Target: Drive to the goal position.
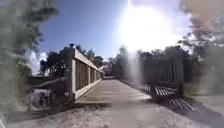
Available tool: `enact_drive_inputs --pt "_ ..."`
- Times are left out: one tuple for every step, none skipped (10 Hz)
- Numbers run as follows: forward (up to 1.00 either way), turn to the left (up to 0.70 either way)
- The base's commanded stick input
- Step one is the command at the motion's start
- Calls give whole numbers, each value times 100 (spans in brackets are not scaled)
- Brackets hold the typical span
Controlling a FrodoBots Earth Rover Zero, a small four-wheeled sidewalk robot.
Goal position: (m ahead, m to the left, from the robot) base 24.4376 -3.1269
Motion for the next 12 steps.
enact_drive_inputs --pt "70 14" --pt "70 14" --pt "70 14" --pt "70 14" --pt "70 7" --pt "70 4" --pt "70 0" --pt "70 0" --pt "70 0" --pt "70 0" --pt "70 0" --pt "70 0"
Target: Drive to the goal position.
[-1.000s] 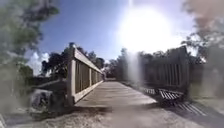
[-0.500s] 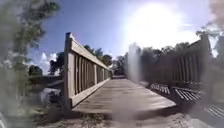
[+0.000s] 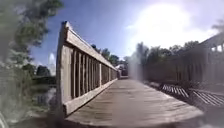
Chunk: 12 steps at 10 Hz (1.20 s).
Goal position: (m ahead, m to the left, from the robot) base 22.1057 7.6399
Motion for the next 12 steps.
enact_drive_inputs --pt "70 0" --pt "70 0" --pt "70 0" --pt "70 0" --pt "70 0" --pt "70 0" --pt "70 0" --pt "70 0" --pt "70 0" --pt "70 0" --pt "70 0" --pt "70 0"
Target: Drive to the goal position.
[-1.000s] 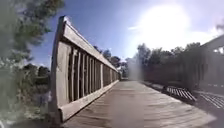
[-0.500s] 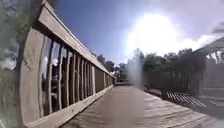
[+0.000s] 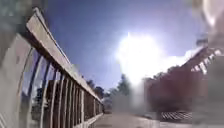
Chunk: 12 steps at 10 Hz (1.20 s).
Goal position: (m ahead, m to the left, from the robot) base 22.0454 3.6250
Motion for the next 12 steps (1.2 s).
enact_drive_inputs --pt "70 0" --pt "70 0" --pt "70 0" --pt "70 0" --pt "70 0" --pt "70 0" --pt "70 0" --pt "70 0" --pt "70 0" --pt "70 -3" --pt "70 -14" --pt "70 -14"
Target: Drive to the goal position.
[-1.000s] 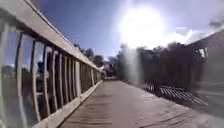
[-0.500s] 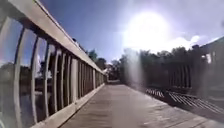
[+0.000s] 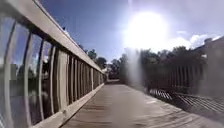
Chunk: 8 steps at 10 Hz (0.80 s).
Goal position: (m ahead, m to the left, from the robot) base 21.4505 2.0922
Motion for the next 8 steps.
enact_drive_inputs --pt "70 -14" --pt "70 -14" --pt "70 -14" --pt "70 -14" --pt "70 -14" --pt "70 -7" --pt "70 0" --pt "70 0"
